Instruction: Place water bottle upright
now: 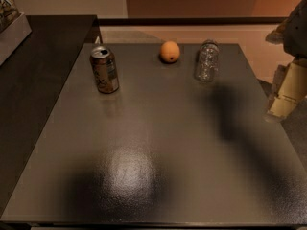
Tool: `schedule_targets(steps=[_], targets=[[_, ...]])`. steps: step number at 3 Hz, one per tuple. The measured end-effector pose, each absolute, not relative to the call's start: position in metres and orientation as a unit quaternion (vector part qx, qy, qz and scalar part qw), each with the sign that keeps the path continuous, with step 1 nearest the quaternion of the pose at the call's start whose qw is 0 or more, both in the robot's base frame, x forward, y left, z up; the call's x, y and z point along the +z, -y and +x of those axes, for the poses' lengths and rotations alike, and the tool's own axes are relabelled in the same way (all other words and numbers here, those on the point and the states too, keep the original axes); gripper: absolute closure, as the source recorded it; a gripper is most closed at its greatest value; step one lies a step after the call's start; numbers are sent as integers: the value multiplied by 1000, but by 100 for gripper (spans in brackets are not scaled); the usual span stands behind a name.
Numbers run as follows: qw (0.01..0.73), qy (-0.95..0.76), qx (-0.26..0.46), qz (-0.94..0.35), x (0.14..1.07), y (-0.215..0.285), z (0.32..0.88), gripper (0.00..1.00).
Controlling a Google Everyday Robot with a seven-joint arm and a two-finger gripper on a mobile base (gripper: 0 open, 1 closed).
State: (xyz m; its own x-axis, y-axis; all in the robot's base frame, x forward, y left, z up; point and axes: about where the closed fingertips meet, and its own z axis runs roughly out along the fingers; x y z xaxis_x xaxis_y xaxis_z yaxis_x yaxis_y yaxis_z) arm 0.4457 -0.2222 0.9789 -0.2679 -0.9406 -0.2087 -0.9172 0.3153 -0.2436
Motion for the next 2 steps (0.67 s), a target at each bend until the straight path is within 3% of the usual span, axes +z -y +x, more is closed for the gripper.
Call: schedule_targets(steps=[2], targets=[[190, -853, -21, -485, 982, 250, 503, 0]])
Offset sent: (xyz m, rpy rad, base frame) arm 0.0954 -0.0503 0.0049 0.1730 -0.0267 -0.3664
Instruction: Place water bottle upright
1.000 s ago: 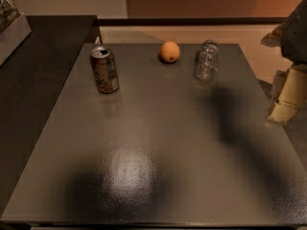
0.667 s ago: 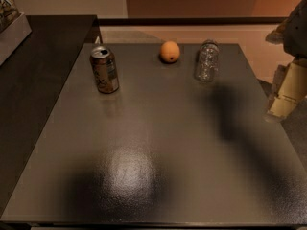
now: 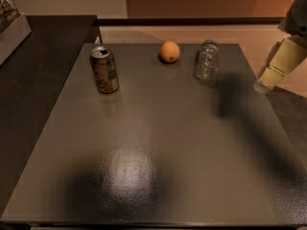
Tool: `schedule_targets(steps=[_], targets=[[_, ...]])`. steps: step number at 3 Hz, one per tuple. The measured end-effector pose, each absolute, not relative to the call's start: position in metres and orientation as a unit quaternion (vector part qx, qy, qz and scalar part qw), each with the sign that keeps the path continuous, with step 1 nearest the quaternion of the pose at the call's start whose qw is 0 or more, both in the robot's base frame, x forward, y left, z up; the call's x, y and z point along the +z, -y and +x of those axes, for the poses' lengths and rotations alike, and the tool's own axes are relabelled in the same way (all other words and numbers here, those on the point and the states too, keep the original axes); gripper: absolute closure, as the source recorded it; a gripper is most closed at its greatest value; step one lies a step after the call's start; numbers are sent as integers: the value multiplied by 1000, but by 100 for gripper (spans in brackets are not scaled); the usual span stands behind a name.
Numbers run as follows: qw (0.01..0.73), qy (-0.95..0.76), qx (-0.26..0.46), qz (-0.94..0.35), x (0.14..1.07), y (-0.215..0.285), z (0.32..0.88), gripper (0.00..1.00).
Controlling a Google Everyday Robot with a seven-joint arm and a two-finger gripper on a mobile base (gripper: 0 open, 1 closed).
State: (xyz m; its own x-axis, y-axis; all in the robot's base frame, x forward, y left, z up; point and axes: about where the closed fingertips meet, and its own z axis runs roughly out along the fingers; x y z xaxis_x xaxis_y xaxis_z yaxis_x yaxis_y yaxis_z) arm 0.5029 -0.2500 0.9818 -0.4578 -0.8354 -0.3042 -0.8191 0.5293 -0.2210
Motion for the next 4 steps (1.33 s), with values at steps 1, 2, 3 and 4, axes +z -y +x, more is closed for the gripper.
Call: schedule_targets(steps=[1, 2, 3, 4], targets=[[195, -875, -23, -442, 977, 257, 538, 0], [184, -896, -20, -403, 965, 257, 574, 0], [166, -918, -12, -361, 948, 252, 607, 0], [149, -940, -6, -308, 933, 246, 633, 0]])
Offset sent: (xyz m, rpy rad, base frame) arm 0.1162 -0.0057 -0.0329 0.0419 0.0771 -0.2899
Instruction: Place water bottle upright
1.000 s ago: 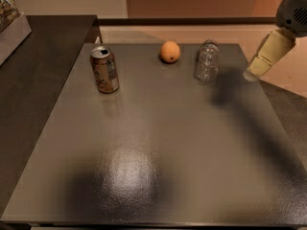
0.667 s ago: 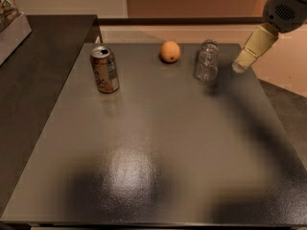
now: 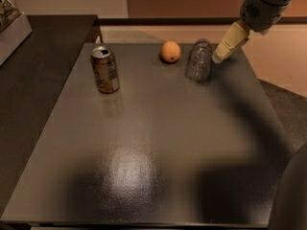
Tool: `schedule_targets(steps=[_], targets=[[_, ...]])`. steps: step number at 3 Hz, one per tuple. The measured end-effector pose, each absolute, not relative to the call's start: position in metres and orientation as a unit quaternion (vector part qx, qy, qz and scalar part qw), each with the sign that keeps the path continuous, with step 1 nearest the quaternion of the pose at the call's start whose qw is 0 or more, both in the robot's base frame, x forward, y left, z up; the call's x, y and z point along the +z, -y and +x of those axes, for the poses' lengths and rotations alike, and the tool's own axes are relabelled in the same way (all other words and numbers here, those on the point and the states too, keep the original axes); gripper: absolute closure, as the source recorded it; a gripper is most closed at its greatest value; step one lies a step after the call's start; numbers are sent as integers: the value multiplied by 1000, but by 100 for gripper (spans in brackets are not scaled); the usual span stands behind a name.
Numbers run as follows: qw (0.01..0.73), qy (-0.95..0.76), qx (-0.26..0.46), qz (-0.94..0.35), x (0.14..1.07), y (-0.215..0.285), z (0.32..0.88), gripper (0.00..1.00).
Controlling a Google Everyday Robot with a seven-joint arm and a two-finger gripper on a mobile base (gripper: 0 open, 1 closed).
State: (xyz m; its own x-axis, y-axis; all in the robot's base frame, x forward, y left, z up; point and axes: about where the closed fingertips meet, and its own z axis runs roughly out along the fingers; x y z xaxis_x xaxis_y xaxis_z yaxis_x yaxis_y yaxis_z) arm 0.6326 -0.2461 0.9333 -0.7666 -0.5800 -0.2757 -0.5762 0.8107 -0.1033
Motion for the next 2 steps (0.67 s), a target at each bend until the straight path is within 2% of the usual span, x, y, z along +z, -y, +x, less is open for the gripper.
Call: schedule_targets(steps=[2], targets=[[145, -966, 1, -213, 920, 225, 667, 0]])
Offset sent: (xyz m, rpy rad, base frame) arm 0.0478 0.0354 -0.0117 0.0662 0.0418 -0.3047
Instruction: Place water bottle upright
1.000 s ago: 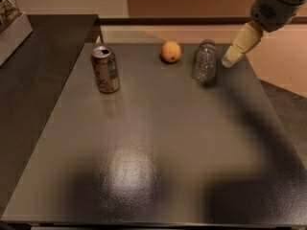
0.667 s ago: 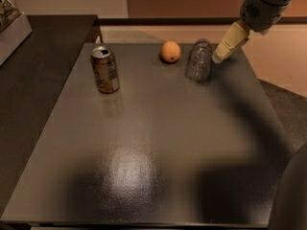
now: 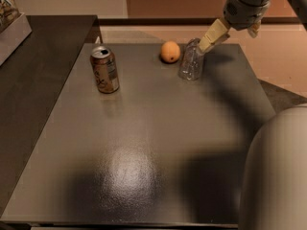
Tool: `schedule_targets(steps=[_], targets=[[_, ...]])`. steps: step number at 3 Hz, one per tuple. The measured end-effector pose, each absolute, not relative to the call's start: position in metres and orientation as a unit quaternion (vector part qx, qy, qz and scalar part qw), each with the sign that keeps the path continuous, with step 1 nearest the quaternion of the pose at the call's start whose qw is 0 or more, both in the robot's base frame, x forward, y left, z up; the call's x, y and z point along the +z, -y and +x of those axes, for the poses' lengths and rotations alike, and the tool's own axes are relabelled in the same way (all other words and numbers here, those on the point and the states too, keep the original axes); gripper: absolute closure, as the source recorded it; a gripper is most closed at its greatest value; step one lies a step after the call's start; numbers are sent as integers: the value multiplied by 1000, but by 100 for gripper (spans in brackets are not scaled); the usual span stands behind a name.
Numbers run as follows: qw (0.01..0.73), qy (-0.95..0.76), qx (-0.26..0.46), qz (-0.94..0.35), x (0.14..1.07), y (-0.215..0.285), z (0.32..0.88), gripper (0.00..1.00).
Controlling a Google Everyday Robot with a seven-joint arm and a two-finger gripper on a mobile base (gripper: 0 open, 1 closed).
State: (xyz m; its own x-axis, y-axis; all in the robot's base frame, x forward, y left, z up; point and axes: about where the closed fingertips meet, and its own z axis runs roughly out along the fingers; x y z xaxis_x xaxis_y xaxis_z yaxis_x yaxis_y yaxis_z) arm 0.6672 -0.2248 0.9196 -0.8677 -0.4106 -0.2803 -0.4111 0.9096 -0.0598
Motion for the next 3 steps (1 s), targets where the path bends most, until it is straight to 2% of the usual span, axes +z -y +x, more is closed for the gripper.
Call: schedule_targets(steps=[3], targets=[[139, -984, 20, -108, 904, 215, 698, 0]])
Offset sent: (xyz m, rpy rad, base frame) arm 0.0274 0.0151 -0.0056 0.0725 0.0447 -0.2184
